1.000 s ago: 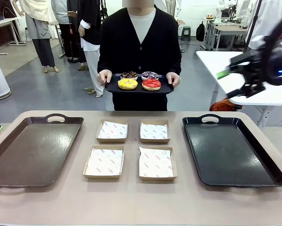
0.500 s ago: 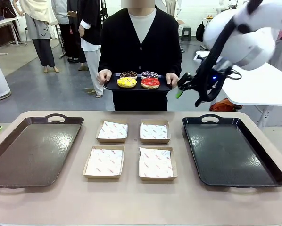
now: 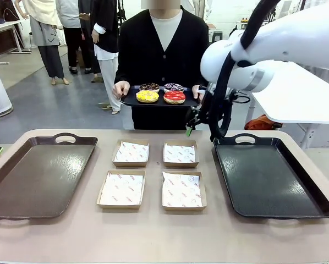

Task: Individually package the donuts and arrange them on the tray.
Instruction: Pick up one Paper togo box.

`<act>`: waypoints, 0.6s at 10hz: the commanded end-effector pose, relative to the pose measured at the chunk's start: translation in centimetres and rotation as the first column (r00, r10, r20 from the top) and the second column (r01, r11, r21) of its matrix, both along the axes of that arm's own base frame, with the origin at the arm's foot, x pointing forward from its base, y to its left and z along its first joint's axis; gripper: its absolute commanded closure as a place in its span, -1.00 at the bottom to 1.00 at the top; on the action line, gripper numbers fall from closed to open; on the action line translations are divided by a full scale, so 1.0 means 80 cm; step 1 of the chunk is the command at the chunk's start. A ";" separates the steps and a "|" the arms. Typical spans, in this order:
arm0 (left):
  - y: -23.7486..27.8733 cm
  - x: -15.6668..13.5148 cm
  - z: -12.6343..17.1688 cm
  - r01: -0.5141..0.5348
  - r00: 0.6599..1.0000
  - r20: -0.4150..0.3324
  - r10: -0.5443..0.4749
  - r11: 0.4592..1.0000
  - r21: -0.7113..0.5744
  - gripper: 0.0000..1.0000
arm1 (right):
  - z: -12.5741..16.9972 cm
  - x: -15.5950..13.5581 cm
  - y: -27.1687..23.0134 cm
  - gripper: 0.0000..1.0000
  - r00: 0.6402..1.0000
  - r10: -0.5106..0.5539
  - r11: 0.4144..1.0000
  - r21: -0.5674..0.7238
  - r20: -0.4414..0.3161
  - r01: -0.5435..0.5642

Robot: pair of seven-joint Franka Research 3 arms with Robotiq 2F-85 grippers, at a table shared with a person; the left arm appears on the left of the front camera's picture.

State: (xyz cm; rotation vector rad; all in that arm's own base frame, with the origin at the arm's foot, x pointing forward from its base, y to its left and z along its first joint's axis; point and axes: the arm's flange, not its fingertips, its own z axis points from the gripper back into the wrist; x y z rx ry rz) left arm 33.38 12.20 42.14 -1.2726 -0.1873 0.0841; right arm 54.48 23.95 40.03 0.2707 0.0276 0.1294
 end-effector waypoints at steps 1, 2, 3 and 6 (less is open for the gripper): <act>0.000 0.000 0.002 0.005 1.000 0.002 -0.005 1.000 -0.006 -1.00 | -0.013 0.015 0.012 -1.00 1.000 -0.006 0.998 -0.055 -0.014 0.005; 0.000 0.000 0.002 0.005 1.000 0.002 -0.005 1.000 -0.006 -1.00 | -0.022 0.015 0.014 -1.00 1.000 -0.011 0.997 -0.072 -0.018 0.010; 0.000 0.000 0.002 0.005 1.000 0.002 -0.005 1.000 -0.006 -1.00 | -0.029 0.015 0.016 -1.00 1.000 -0.017 0.996 -0.083 0.001 0.017; 0.000 0.000 0.002 0.005 1.000 0.002 -0.005 1.000 -0.006 -1.00 | -0.032 0.006 0.010 -1.00 1.000 0.017 0.999 -0.045 -0.022 -0.018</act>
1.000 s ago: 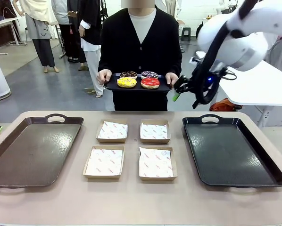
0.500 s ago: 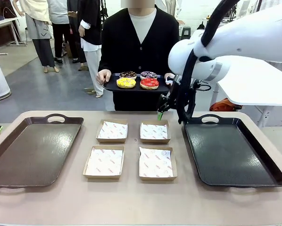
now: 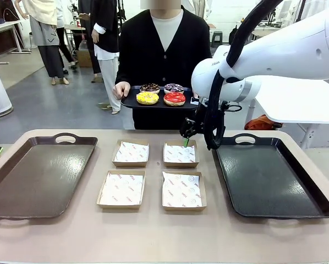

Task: Individually package the donuts and arrange them on the tray.
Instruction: Pick up one Paper togo box.

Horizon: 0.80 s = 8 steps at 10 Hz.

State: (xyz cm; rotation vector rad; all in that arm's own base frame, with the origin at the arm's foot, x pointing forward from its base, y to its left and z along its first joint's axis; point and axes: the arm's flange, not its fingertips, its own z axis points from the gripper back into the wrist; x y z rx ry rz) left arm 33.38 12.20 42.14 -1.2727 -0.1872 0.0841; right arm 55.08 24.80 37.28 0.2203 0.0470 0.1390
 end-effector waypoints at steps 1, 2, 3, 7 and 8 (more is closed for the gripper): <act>0.000 0.000 0.002 0.005 1.000 0.002 -0.005 1.000 -0.006 -1.00 | 0.003 -0.002 -0.001 -1.00 1.000 0.005 1.000 0.006 -0.007 -0.005; 0.000 0.000 0.002 0.005 1.000 0.002 -0.005 1.000 -0.006 -1.00 | 0.003 -0.002 -0.001 -1.00 1.000 0.005 1.000 0.006 -0.007 -0.005; 0.000 0.000 0.002 0.005 1.000 0.002 -0.005 1.000 -0.006 -1.00 | 0.003 -0.002 -0.001 -1.00 1.000 0.005 1.000 0.006 -0.007 -0.005; 0.000 0.000 0.002 0.005 1.000 0.002 -0.005 1.000 -0.006 -1.00 | 0.000 0.000 0.000 -1.00 1.000 0.000 1.000 0.000 -0.001 0.000; 0.000 0.000 0.002 0.005 1.000 0.002 -0.005 1.000 -0.006 -1.00 | -0.005 -0.001 0.004 -1.00 0.995 -0.073 0.994 -0.076 0.064 0.078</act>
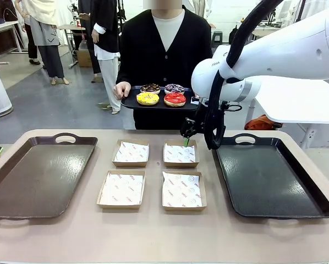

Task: Individually package the donuts and arrange them on the tray.
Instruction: Pick up one Paper togo box.

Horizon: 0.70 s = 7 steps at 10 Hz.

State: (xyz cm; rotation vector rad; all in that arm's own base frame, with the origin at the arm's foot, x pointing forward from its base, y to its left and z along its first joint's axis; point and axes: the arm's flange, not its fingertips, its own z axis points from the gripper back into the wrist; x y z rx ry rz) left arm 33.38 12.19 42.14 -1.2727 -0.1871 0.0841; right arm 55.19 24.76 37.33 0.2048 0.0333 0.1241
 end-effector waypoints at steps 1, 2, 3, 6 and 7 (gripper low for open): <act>0.000 0.000 0.002 0.005 1.000 0.002 -0.005 1.000 -0.006 -1.00 | -0.009 0.000 0.010 -1.00 0.988 -0.117 0.986 -0.111 0.103 0.128; 0.000 0.000 0.002 0.005 1.000 0.002 -0.005 1.000 -0.006 -1.00 | -0.015 0.003 0.018 -1.00 0.983 -0.134 0.979 -0.138 0.127 0.151; 0.000 0.000 0.002 0.005 1.000 0.002 -0.005 1.000 -0.006 -1.00 | -0.024 0.009 0.024 -1.00 0.983 -0.131 0.979 -0.139 0.125 0.148; 0.000 0.000 0.002 0.005 1.000 0.002 -0.005 1.000 -0.006 -1.00 | -0.051 0.034 0.029 -1.00 0.977 -0.164 0.973 -0.139 0.139 0.183; 0.000 0.000 0.002 0.005 1.000 0.002 -0.005 1.000 -0.006 -1.00 | -0.059 0.038 0.028 -1.00 0.976 -0.170 0.971 -0.144 0.133 0.189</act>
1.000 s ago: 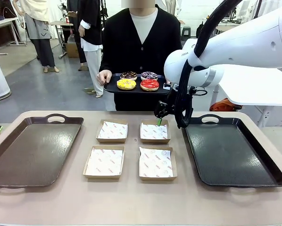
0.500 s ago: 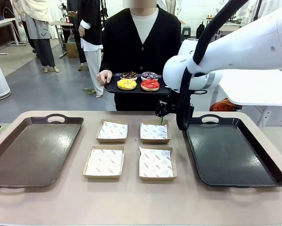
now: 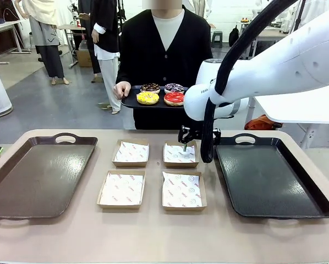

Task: Individually package the donuts and arrange them on the tray.
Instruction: Pick up one Paper togo box.

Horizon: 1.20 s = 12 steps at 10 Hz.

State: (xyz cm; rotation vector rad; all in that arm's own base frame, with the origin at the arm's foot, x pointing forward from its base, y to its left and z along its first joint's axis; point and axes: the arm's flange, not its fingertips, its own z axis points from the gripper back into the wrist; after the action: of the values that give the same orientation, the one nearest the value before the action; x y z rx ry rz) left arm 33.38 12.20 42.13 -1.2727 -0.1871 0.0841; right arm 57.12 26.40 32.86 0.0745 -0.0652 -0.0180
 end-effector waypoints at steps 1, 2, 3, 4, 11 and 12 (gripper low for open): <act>0.000 0.000 0.002 0.005 1.000 0.002 -0.005 1.000 -0.006 -1.00 | -0.007 0.016 0.007 -1.00 0.999 -0.033 0.999 -0.038 0.035 0.035; 0.000 0.000 0.002 0.005 1.000 0.002 -0.005 1.000 -0.006 -1.00 | -0.011 0.018 0.004 -1.00 0.998 -0.038 0.998 -0.047 0.041 0.040; 0.000 0.000 0.002 0.005 1.000 0.002 -0.005 1.000 -0.006 -1.00 | -0.015 0.017 0.006 -0.77 0.999 -0.009 0.999 -0.050 0.049 0.012; 0.000 0.000 0.002 0.005 1.000 0.002 -0.005 1.000 -0.006 -1.00 | -0.016 0.018 0.007 0.20 0.999 0.000 0.999 -0.049 0.040 0.002; 0.000 0.000 0.002 0.005 1.000 0.002 -0.005 1.000 -0.006 -1.00 | -0.006 0.015 0.008 1.00 0.999 -0.008 0.999 -0.048 0.040 0.010; 0.000 0.000 0.002 0.005 1.000 0.002 -0.005 1.000 -0.006 -1.00 | -0.004 0.014 0.007 1.00 0.999 -0.012 0.999 -0.051 0.041 0.014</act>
State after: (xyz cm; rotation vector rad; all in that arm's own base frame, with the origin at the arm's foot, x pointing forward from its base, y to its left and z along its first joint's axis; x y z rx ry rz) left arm 33.38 12.20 42.13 -1.2727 -0.1871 0.0841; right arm 57.98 26.65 32.32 0.0569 -0.0819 -0.0080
